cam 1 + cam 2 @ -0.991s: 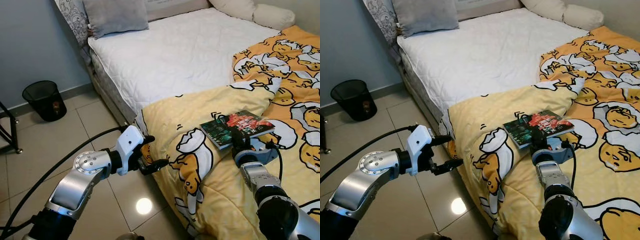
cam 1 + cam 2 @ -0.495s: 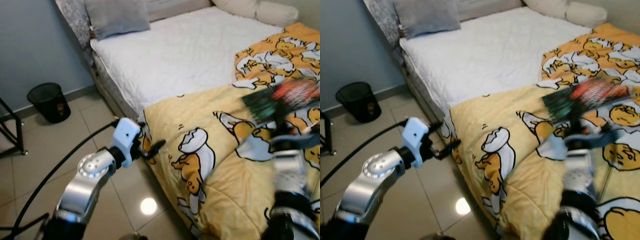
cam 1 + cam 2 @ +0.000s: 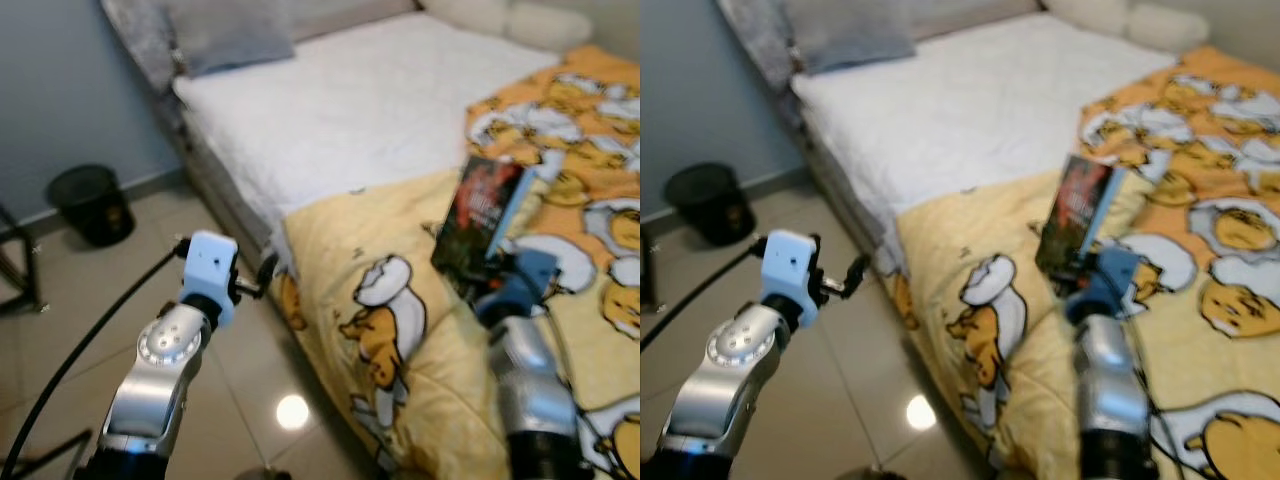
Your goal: Clean up the room
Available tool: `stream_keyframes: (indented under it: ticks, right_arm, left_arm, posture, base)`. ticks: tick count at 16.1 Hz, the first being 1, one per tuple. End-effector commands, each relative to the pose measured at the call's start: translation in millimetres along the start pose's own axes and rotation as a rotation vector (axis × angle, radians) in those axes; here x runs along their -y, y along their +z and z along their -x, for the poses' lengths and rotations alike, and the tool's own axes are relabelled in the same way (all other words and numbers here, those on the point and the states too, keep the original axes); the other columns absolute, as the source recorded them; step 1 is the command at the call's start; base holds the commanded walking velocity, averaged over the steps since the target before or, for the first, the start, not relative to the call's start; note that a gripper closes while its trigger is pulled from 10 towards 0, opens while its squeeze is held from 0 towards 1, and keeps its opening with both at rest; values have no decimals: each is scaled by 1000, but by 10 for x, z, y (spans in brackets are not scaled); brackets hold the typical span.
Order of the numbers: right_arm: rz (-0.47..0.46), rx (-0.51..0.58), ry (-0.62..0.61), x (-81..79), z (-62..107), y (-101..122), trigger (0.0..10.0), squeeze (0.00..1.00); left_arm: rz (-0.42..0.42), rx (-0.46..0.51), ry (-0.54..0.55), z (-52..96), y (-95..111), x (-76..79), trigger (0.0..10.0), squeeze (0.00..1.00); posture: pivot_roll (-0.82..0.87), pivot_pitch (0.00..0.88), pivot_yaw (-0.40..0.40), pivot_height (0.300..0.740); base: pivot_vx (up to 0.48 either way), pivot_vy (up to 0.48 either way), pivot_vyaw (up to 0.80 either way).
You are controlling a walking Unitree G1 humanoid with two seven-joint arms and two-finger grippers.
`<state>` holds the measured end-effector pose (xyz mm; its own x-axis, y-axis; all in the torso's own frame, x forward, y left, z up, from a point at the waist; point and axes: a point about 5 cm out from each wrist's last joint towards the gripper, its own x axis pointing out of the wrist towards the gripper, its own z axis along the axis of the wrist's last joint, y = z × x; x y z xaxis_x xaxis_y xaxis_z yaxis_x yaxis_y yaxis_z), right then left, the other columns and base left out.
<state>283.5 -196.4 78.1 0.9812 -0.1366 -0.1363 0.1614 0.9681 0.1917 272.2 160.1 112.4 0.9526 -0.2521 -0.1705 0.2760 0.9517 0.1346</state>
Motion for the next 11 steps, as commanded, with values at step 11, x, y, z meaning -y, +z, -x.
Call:
stream_keyframes:
  ticks: [11]
  right_arm:
    - [56, 61, -35, -154, 49, 88, 10000, 0]
  left_arm:
    - [23, 11, 68, -29, 42, -69, 10000, 0]
  posture:
    - [-51, 0, 27, 740]
  base:
    - [0, 0, -779]
